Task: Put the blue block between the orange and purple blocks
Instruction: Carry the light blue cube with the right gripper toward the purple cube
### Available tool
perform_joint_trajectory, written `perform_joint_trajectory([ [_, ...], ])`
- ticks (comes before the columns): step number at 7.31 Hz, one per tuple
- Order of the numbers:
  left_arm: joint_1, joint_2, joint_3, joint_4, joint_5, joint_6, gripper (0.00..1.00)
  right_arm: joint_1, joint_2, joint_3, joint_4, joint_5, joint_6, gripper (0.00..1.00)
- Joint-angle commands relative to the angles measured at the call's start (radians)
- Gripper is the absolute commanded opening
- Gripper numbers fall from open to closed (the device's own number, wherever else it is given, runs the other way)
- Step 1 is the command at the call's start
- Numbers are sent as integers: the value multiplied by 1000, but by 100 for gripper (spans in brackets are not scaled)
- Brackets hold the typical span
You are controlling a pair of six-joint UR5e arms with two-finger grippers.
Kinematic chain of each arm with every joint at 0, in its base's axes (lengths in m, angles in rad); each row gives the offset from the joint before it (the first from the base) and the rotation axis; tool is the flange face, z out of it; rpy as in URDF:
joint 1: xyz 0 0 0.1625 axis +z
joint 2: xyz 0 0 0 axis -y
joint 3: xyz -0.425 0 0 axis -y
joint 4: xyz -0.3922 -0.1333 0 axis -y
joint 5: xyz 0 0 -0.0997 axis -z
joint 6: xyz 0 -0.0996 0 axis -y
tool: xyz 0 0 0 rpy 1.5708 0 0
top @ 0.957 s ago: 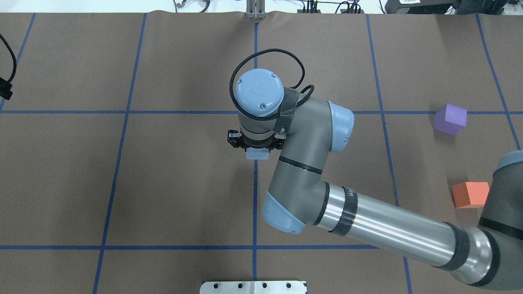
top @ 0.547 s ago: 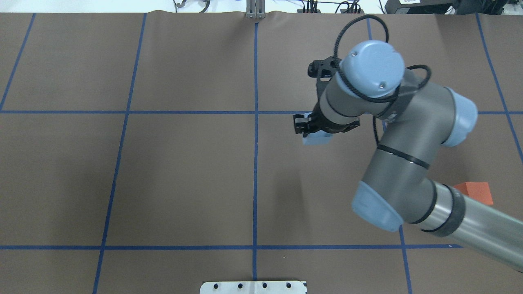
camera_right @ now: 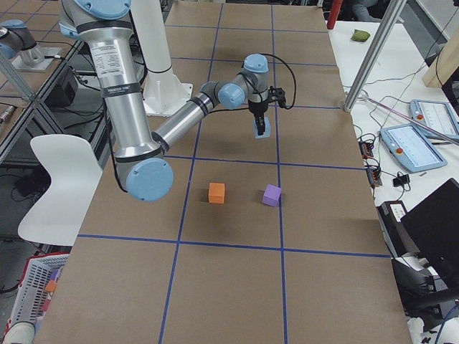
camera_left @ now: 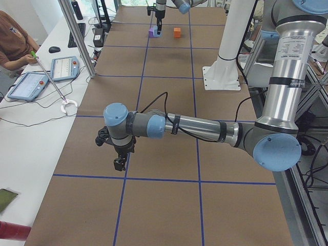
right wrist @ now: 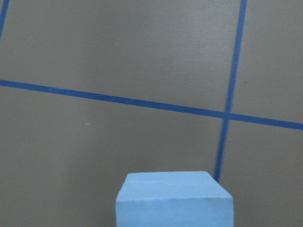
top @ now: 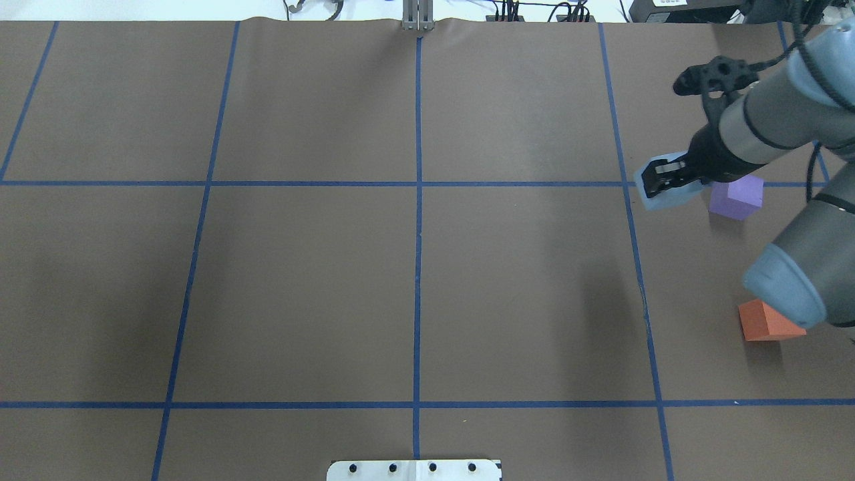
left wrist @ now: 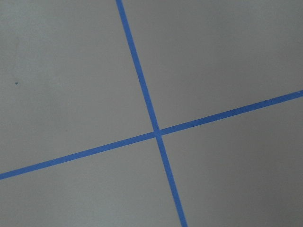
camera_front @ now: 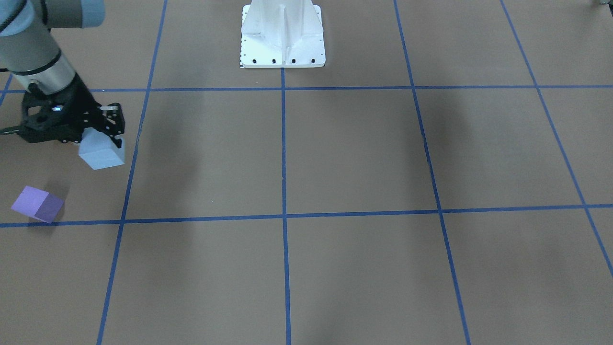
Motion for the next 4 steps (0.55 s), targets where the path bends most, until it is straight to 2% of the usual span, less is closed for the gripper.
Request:
perform_joint_trajectory([
  [1, -1, 11, 9, -16, 0, -2, 100, 128, -138, -140, 187, 118, -119, 0],
  [3, -1, 8, -1, -14, 0, -8, 100, 125, -189, -266, 333, 114, -101, 0],
  [4, -1, -2, -1, -14, 0, -8, 100, 124, -191, -291, 336, 114, -85, 0],
])
